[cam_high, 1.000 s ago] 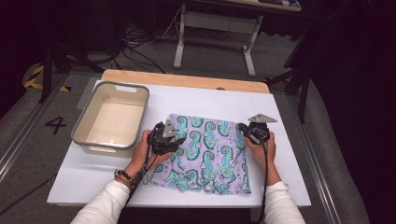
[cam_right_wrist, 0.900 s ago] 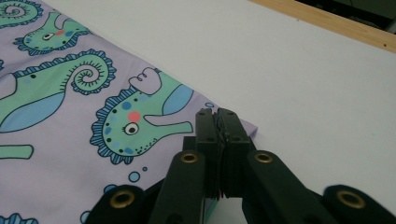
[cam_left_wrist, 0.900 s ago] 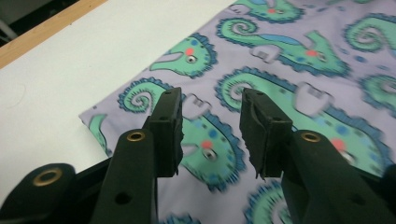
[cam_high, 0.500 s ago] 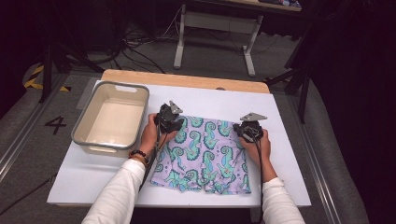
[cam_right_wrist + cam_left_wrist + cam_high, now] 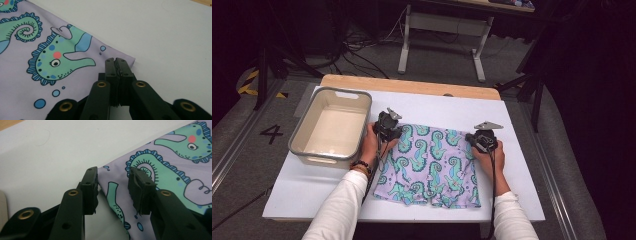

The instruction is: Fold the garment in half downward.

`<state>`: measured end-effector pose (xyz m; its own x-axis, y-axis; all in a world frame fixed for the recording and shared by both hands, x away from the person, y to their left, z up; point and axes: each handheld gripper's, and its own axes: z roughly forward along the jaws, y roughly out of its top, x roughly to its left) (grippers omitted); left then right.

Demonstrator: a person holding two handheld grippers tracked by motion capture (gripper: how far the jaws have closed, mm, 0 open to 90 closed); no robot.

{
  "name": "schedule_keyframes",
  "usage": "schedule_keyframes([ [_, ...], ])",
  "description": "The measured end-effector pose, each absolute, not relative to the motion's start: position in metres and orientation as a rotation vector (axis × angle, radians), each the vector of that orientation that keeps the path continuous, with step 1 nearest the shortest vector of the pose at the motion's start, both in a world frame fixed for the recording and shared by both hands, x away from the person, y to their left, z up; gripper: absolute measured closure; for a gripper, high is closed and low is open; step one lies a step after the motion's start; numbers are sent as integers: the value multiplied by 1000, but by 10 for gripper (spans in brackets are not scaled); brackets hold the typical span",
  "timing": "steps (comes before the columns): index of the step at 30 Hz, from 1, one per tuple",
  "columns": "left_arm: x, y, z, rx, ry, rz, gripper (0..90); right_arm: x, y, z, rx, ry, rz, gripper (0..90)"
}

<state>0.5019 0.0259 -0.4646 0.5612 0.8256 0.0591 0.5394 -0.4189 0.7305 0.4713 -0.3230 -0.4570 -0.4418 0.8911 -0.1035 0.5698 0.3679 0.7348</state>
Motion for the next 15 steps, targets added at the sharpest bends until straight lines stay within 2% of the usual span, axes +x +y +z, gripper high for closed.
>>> schedule_keyframes([
  [8, 486, 23, -447, 2048, 995, 538, 569, 456, -324, -447, 1219, 2083, 996, 826],
  [13, 465, 12, -431, 2047, 840, 588, 542, 440, -316, -436, 1162, 2070, 1071, 736],
  [15, 458, 11, -429, 2045, 807, 570, 537, 434, -315, -432, 1142, 2057, 1110, 713],
])
